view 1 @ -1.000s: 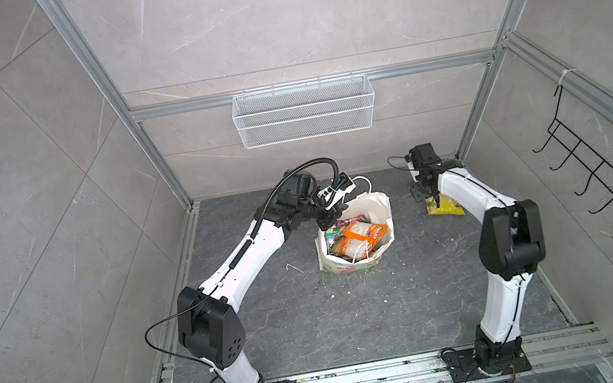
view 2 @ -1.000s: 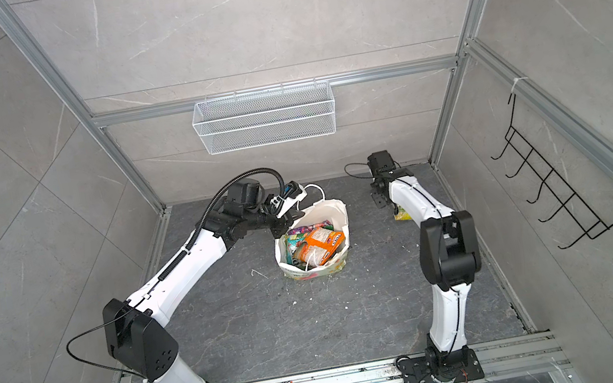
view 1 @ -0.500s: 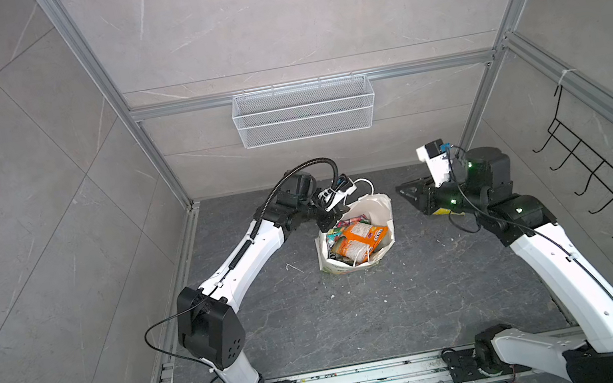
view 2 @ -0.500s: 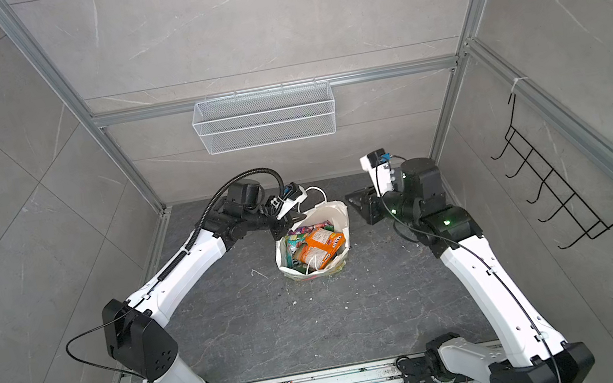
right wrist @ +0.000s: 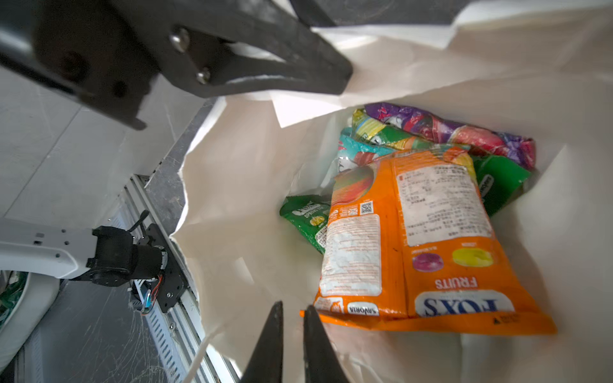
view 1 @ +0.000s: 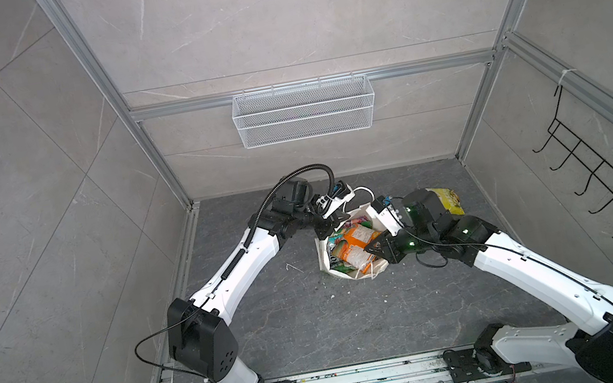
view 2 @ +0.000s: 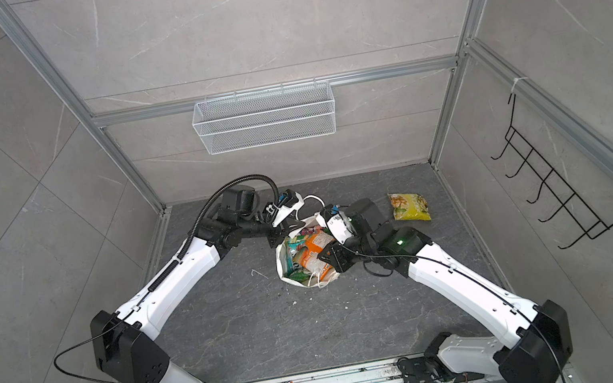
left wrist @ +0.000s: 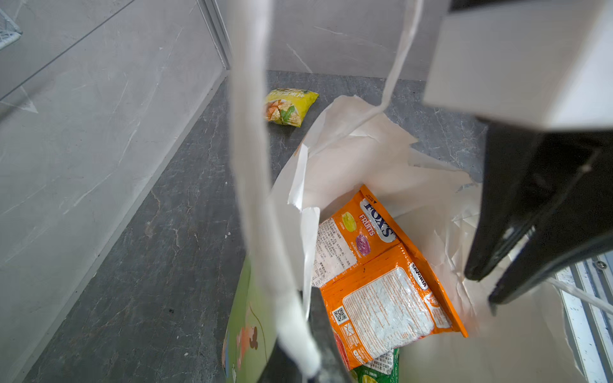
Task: Take the snacks out of the paper bag
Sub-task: 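Reach the right gripper back into the bag toward the orange candy bag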
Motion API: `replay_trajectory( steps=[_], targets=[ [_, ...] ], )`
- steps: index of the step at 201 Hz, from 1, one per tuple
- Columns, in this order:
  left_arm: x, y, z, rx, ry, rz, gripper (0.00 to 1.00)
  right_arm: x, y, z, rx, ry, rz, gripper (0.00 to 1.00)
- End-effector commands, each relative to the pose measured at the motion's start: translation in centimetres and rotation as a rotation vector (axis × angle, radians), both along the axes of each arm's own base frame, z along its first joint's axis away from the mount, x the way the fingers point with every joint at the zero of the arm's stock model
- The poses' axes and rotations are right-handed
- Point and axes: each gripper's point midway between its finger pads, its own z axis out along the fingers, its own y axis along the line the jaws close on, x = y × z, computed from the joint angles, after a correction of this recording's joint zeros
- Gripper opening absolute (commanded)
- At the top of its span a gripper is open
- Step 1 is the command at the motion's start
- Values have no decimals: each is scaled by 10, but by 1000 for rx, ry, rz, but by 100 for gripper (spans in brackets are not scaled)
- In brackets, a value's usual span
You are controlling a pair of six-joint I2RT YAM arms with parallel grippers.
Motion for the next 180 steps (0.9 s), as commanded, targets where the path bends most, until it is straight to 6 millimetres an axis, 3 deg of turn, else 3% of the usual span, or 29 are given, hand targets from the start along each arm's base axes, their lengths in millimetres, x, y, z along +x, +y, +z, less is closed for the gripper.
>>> replay_trajectory(
  steps=[1,17,45,106,151,180],
  targets=[
    [-18,-2,30,-77,-46,-57,0,10,3,-6,-60,-24,-68,16],
    [-18,-1,29,-79,-41,-47,0,2,6,-23,-145,-16,-48,16],
    [-18,0,26,-78,-36,-33,0,-3,-8,-43,-258,-1,-114,19],
    [-18,-7,31,-107,-31,-48,0,19,-46,-46,-338,60,-459,34],
    [-27,-12,37,-122,-35,-63,0,24,-56,-44,-379,92,-558,41],
    [-32,-14,36,-117,-41,-65,0,27,-62,-35,-383,106,-628,51]
  ],
)
